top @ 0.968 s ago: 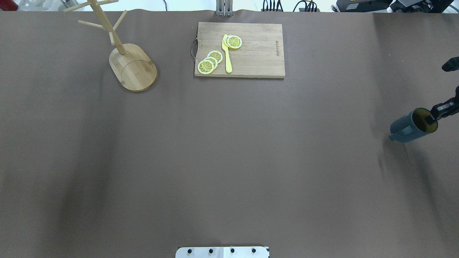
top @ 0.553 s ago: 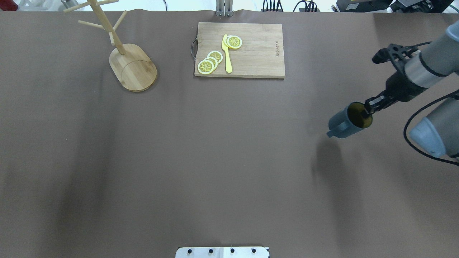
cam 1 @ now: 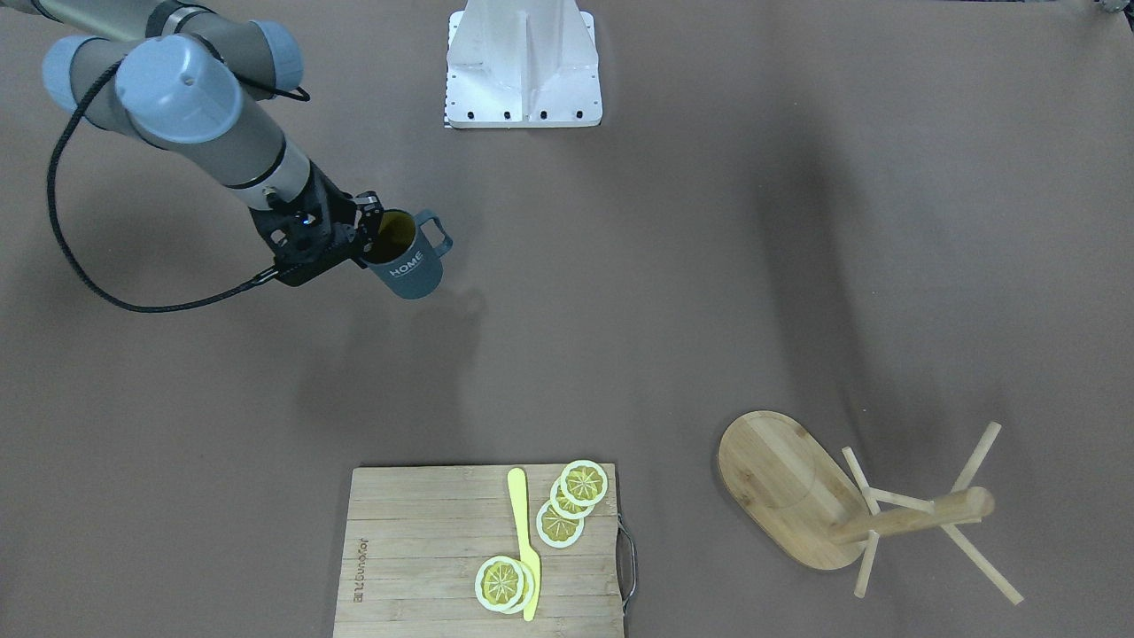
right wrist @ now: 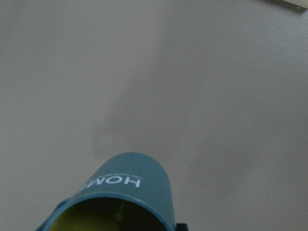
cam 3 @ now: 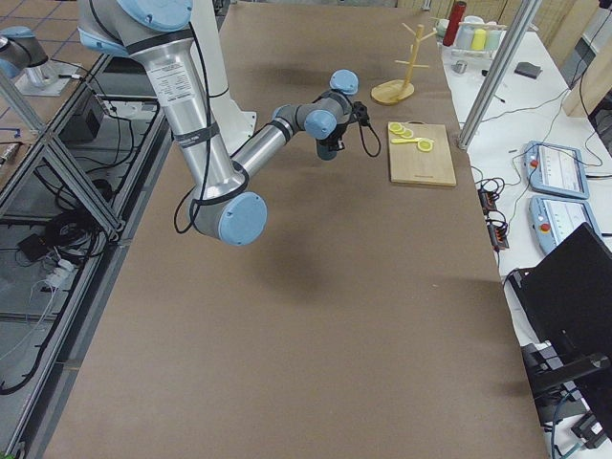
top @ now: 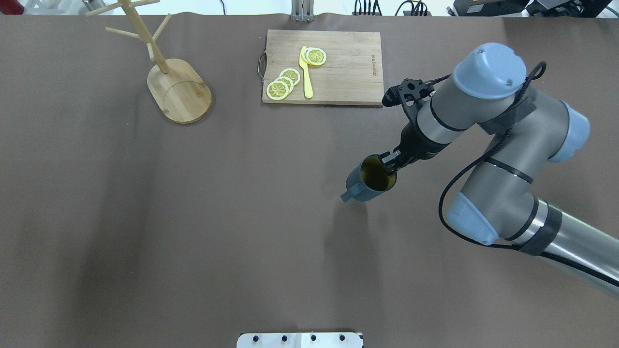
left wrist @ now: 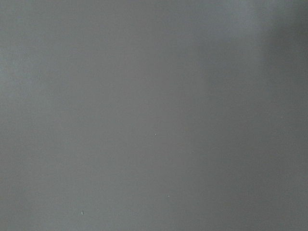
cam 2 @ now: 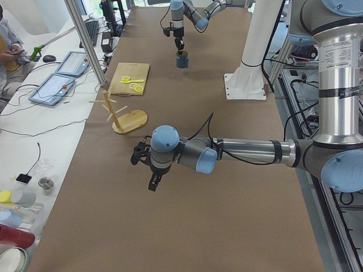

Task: Hang cup on storage rack
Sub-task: 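Carry the teal mug with the right gripper toward the table center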

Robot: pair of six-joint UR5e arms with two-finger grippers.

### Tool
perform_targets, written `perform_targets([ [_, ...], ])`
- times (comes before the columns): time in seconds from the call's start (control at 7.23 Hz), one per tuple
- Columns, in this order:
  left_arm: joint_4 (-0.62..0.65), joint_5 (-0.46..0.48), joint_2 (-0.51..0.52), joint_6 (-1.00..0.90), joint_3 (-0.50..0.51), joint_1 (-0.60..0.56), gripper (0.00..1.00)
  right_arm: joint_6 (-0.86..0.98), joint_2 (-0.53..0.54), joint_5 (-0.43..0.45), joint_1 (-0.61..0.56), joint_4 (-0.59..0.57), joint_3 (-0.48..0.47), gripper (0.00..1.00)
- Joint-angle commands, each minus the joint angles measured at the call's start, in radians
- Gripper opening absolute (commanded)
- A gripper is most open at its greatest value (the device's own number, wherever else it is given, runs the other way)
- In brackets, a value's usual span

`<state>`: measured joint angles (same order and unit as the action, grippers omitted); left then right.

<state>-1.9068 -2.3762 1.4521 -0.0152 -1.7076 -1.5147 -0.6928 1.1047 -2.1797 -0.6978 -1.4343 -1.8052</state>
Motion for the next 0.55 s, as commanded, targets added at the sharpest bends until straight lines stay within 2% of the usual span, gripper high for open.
perform_targets([
  [0.0,-0.128,0.000,-0.013,-0.002,0.006,0.046,0.98,-0.028,-0.101,0.085,0.084,-0.001,0.064,0.00],
  [0.41,-0.193,-0.035,-0.025,0.009,0.013,0.083,0.98,-0.030,-0.175,0.129,0.118,-0.001,0.139,0.00],
])
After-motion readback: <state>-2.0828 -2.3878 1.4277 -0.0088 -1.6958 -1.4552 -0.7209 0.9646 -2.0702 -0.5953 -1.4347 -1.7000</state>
